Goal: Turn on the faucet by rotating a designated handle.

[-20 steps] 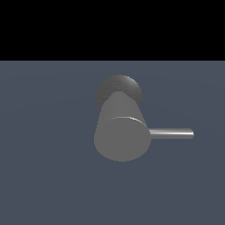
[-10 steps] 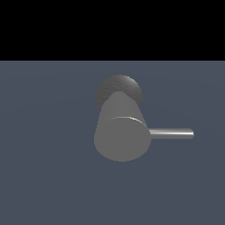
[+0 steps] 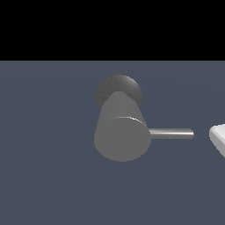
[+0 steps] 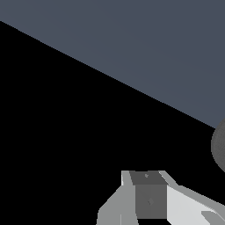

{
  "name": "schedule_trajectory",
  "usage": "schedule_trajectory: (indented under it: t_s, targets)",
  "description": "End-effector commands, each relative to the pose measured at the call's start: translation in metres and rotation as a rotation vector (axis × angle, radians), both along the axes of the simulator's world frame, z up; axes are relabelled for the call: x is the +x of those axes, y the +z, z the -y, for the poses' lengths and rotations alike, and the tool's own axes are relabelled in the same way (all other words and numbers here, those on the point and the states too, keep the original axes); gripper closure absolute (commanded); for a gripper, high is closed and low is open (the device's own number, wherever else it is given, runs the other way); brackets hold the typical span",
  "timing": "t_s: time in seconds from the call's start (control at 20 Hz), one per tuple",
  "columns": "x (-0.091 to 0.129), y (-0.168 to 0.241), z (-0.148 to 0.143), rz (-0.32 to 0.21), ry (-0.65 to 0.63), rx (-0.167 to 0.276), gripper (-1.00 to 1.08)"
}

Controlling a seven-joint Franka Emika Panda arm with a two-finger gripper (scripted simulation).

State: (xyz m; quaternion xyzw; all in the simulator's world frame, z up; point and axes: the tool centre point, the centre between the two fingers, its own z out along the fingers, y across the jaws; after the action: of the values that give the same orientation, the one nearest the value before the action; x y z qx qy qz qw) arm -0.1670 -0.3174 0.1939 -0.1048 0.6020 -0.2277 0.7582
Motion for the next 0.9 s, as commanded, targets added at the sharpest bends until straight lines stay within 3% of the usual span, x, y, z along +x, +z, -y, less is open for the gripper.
schedule_trajectory:
  t_s: [0.0,0.2,0.4,0.65,0.85]
  targets:
    - [0.003,-0.032,-0.022,-0.054,0.020,0.095,1.08]
    - [0.004,-0.070,-0.056,-0.122,0.056,0.213,1.08]
    - [0.004,-0.095,-0.084,-0.173,0.089,0.299,1.08]
    - [0.003,-0.114,-0.108,-0.214,0.118,0.365,1.08]
    - [0.003,-0.119,-0.116,-0.227,0.128,0.387,1.08]
